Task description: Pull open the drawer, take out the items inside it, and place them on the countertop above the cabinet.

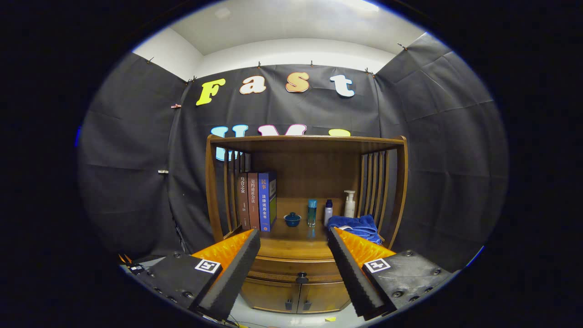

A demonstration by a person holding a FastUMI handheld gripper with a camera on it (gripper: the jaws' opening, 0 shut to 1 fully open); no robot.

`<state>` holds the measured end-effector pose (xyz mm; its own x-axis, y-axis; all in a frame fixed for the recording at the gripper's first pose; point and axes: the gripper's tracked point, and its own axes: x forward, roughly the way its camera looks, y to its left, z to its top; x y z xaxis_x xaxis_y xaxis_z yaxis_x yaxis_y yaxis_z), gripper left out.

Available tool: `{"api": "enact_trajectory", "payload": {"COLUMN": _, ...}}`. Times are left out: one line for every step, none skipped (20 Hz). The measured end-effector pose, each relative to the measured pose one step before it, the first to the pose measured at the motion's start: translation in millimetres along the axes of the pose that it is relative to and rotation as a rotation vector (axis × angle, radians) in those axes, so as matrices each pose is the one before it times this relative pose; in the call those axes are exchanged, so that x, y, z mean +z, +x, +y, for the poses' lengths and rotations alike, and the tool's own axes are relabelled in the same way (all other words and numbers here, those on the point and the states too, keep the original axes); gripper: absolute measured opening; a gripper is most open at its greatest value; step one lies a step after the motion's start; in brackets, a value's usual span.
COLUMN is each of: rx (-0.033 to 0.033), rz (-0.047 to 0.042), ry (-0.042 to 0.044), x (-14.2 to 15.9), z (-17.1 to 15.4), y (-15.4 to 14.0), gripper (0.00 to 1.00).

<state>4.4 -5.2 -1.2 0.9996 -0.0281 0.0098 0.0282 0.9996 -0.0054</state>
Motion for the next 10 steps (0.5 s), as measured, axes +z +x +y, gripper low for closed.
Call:
{"api": "enact_trajectory", "payload": {"rx": -0.00034, "rz": 0.00066, "ry": 0.00059, "x": -1.57, "z": -0.7, "y": 0.88, "gripper": 0.99}}
{"api": "enact_trajectory", "payload": {"rx": 0.00139, "rz": 0.00089, "ry": -0.00075, "x": -0.68, "z": -0.14, "y": 0.26, "gripper": 0.99}}
{"api": "enact_trajectory", "payload": {"rx": -0.00172, "rz": 0.00264, "ry": -0.00233, "x": -3.09, "z": -2.24, "y": 1.04, "gripper": 0.99}}
{"api": "enact_trajectory", "payload": {"rx": -0.00356, "rz": 0.00225, "ry": -0.00225, "x": -3.3, "z": -2.88, "y": 2.17, "gripper": 0.99}}
{"api": "enact_trajectory", "payload": {"rx": -0.0007, "rz": 0.0027, "ry": -0.00119, "x": -5.54, "z": -3.1, "y": 3.12, "gripper": 0.99}}
{"api": "enact_trajectory", "payload": {"rx": -0.0015, "rz": 0.00641, "ry": -0.00037, "x": -4.45, "z": -2.27, "y": 2.53, "gripper": 0.99}}
{"api": "enact_trajectory", "payload": {"rx": -0.00382, "rz": 0.00948, "ry": -0.00049, "x": -5.24, "z": -1.78, "y": 2.52, "gripper": 0.99}}
{"api": "enact_trajectory", "payload": {"rx": -0.00244, "rz": 0.01426, "ry": 0.00129, "x": -8.16, "z": -2.33, "y": 2.71, "gripper": 0.99}}
{"api": "enact_trajectory", "payload": {"rx": -0.00292, "rz": 0.01013, "ry": 0.00084, "x": -5.92, "z": -0.91, "y": 1.93, "gripper": 0.99}}
{"api": "enact_trajectory", "payload": {"rx": -0.00295, "rz": 0.01042, "ry": 0.00105, "x": -9.83, "z": -0.62, "y": 4.42, "gripper": 0.99}}
